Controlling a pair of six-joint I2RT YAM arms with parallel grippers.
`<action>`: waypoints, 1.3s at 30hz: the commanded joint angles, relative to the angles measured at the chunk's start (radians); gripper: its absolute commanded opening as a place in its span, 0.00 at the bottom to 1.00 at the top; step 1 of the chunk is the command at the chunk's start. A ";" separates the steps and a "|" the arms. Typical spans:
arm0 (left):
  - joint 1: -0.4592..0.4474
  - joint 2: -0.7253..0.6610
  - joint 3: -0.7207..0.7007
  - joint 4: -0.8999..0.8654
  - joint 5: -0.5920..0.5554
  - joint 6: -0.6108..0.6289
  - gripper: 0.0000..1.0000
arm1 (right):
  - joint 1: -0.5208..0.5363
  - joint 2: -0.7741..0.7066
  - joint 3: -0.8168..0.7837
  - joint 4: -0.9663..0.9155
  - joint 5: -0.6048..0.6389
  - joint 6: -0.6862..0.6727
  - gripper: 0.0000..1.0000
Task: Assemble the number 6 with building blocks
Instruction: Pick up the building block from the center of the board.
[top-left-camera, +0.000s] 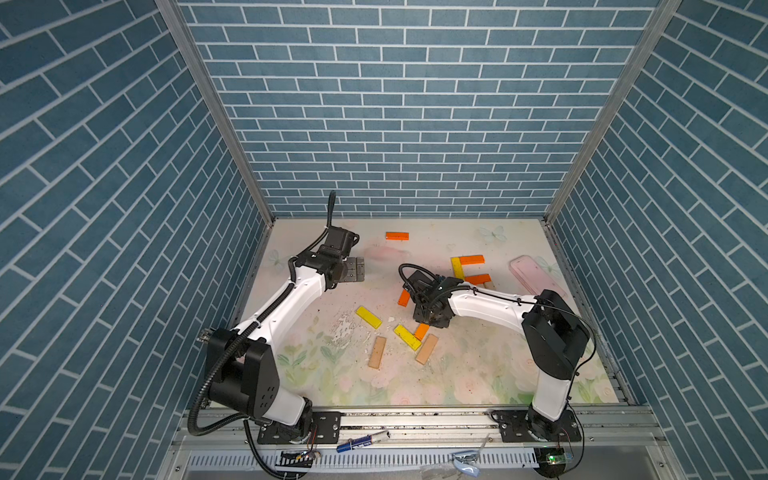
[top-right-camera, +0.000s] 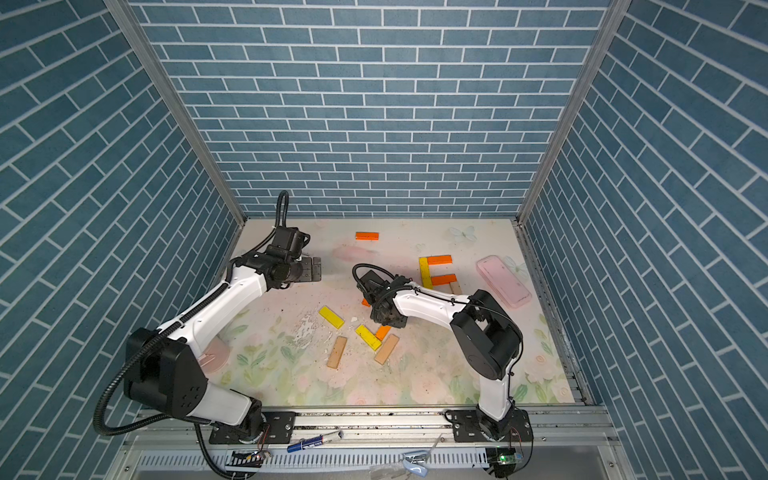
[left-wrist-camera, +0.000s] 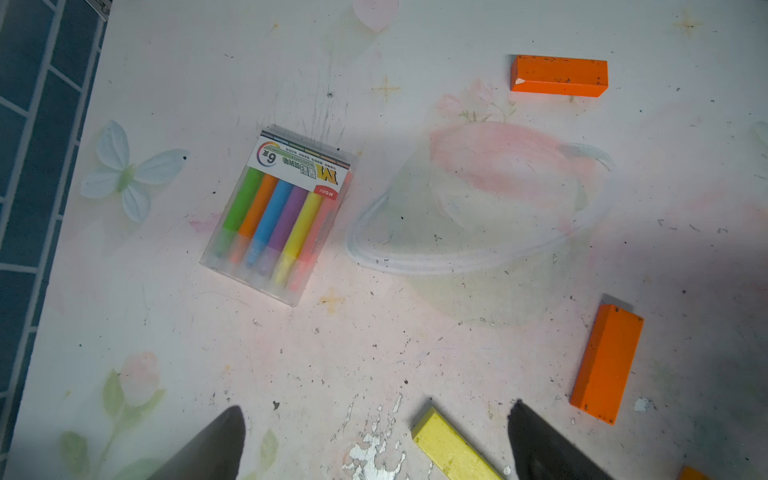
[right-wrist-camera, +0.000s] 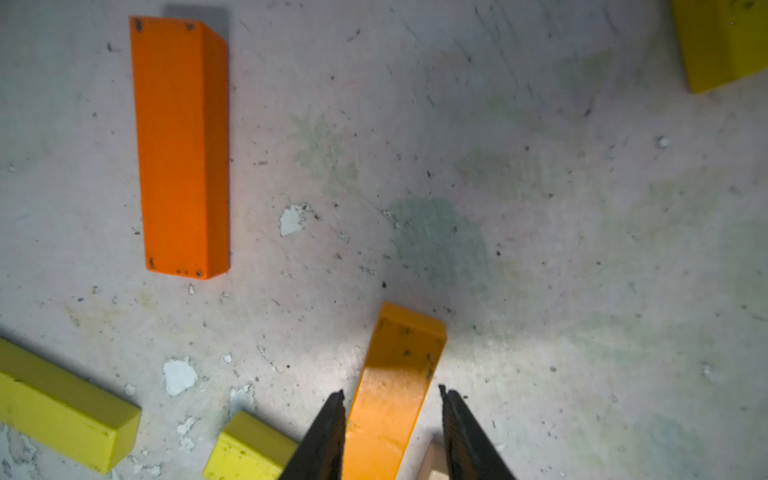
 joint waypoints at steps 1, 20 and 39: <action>0.020 -0.021 0.006 0.015 0.022 -0.031 0.99 | 0.009 0.024 -0.011 -0.009 -0.016 0.099 0.41; 0.049 -0.026 -0.007 0.040 0.074 -0.049 0.99 | -0.007 0.031 -0.016 -0.010 -0.022 0.203 0.15; 0.044 0.007 -0.020 0.066 0.209 -0.062 0.99 | -0.292 -0.390 -0.306 -0.002 0.053 0.257 0.12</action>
